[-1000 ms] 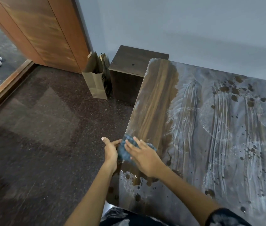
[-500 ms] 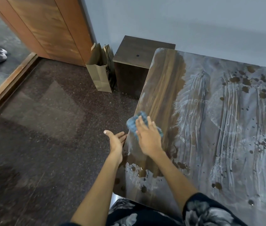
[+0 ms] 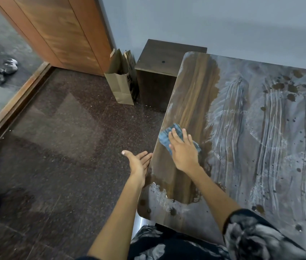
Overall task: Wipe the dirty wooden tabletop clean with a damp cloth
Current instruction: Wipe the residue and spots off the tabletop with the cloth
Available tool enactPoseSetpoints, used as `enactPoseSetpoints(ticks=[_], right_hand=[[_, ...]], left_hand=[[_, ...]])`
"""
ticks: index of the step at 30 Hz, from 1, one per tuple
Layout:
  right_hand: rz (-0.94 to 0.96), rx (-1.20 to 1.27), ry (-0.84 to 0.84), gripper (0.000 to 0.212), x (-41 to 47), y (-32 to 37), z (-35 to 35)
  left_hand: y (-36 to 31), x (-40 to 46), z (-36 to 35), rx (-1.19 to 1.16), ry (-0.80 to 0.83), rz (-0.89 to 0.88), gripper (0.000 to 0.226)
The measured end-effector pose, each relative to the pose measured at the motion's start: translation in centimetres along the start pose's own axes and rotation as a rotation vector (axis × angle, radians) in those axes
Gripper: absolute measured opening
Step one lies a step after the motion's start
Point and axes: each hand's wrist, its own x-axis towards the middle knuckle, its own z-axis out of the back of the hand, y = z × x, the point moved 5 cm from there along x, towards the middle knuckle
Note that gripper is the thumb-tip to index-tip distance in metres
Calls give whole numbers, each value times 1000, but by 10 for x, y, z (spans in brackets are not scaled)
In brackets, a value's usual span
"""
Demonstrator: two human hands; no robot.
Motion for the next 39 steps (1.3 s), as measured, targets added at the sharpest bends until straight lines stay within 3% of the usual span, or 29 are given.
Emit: enactPoseSetpoints(ticks=[4,7,11,15,18,22,27,30,33,37,39], right_hand=[[252,2,66,55,-37,42,-23],[405,-44,125,49,-87,35,-38],[353,-145,158,65,-92,0,-30],[164,-18,81,48,-57,8,-15],[179,69,61,47,-54,32,-19],[373,87,154,45,-80,64,-39],[635,-100,208,42,-120,63,-59],[754,-123,218,57,-131,40,-54],[687,-80,233,70,-121,18,-42],[474,45,154,53,-102,32,-35],[454,70,130,49,-106,50,-41]], left_hand=[[0,0,6,-39,-15,54,98],[0,-2,10,-56,-12,85,99],[-1,-4,12,-47,8,73,99],[3,-2,17,-12,11,63,99],[6,-1,26,-2,37,111,99],[9,1,43,95,88,226,104],[22,-7,51,222,156,268,104],[25,-11,49,248,122,213,103],[27,-15,49,247,87,181,104],[32,-27,53,213,61,160,104],[35,-32,58,190,15,156,102]])
